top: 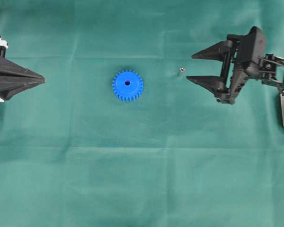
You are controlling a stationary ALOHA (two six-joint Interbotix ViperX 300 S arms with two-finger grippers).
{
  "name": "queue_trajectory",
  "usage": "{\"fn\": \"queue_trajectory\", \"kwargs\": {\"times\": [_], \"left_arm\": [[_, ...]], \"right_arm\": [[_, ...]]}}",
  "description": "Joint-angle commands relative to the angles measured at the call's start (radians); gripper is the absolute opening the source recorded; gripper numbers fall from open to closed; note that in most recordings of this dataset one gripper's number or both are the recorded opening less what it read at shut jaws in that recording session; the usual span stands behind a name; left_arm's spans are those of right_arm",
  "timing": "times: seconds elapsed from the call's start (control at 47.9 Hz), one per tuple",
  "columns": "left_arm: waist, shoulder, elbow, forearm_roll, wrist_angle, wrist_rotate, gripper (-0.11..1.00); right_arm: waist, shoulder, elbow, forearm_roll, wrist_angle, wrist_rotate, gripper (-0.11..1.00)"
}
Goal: Insert the shaft placed at a random location into the center hole of the medium gear at another random location.
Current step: 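Move the right gripper left toward the silver shaft, then lower the right gripper and close it on the silver shaft, then lift the shaft upright with the right gripper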
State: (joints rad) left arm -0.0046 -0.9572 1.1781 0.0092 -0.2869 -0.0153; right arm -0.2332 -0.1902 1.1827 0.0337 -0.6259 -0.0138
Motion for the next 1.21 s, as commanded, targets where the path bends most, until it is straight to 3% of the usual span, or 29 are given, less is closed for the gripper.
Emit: {"fn": "queue_trajectory", "kwargs": {"times": [0.0,0.355,0.689,0.793,1.001,1.189], "left_arm": [[0.005,0.008,-0.023,0.003,-0.003,0.002,0.0],[0.003,0.008,-0.021,0.003,0.005,0.002,0.0],[0.003,0.008,-0.021,0.003,0.009,0.0,0.0],[0.003,0.008,-0.021,0.003,0.009,0.0,0.0],[0.003,0.008,-0.021,0.003,0.009,0.002,0.0],[0.003,0.008,-0.021,0.003,0.009,0.0,0.0]], "right_arm": [[-0.006,0.046,-0.028,0.014,-0.041,0.012,0.79],[-0.021,0.216,-0.075,0.034,-0.094,0.012,0.79],[-0.025,0.239,-0.086,0.034,-0.095,0.012,0.75],[-0.025,0.239,-0.086,0.034,-0.094,0.012,0.66],[-0.026,0.239,-0.083,0.031,-0.089,0.008,0.15],[-0.026,0.239,-0.084,0.031,-0.089,0.008,0.13]]}}
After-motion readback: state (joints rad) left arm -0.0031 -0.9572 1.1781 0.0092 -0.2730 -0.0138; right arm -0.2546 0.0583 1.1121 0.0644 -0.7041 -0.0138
